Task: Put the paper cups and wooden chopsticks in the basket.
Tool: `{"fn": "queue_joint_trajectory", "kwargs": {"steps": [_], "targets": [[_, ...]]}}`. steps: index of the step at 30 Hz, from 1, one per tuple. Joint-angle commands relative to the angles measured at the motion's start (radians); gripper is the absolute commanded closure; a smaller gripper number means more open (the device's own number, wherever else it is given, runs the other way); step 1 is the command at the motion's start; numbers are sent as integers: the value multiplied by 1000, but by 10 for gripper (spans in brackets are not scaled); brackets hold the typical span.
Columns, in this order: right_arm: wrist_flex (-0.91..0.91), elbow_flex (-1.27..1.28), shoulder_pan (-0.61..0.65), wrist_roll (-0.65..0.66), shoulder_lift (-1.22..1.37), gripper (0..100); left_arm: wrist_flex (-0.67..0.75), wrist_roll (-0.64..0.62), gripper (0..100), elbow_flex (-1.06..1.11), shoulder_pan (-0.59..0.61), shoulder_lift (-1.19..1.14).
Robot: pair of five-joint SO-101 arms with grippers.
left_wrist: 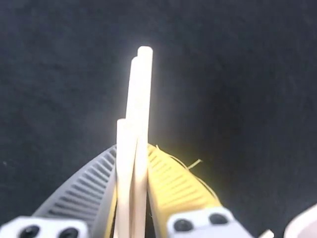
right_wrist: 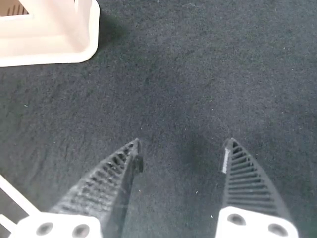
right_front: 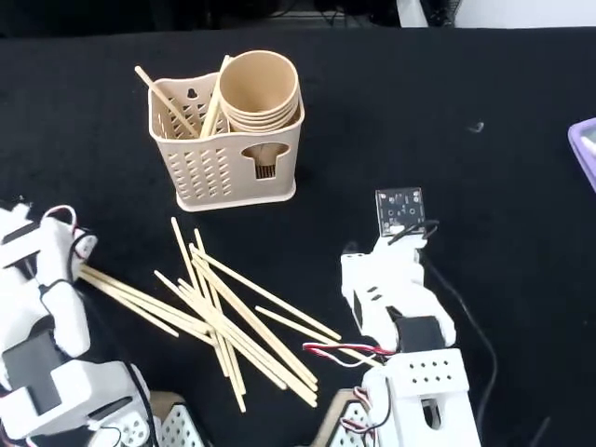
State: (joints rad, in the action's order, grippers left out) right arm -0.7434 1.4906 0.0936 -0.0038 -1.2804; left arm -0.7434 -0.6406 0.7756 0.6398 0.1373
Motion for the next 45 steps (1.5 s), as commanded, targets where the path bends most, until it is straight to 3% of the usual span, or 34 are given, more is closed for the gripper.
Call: {"fn": "queue_joint_trajectory", "kwargs": {"steps": [1,4,9,14,20,25,32,36,45], "targets": [[20,-7,-18,0,-27,737,-2,-8,970,-94,84,6],[20,-7,-18,-2,-27,737,-2,18,970,-120,140,5],[20,-7,-17,-5,-27,737,-2,247,970,-84,159,5],[20,-7,-17,-5,-27,737,-2,330,954,-56,180,-6],[20,-7,-17,-2,-27,737,-2,322,809,24,183,-5],[20,-7,-17,-2,-27,737,-20,322,809,54,186,5],[20,-7,-17,-2,-27,737,-241,253,809,-5,101,-6],[20,-7,-17,-2,-27,737,-242,213,809,1,44,-6],[20,-7,-17,0,-27,737,-239,215,809,13,41,-6]]}}
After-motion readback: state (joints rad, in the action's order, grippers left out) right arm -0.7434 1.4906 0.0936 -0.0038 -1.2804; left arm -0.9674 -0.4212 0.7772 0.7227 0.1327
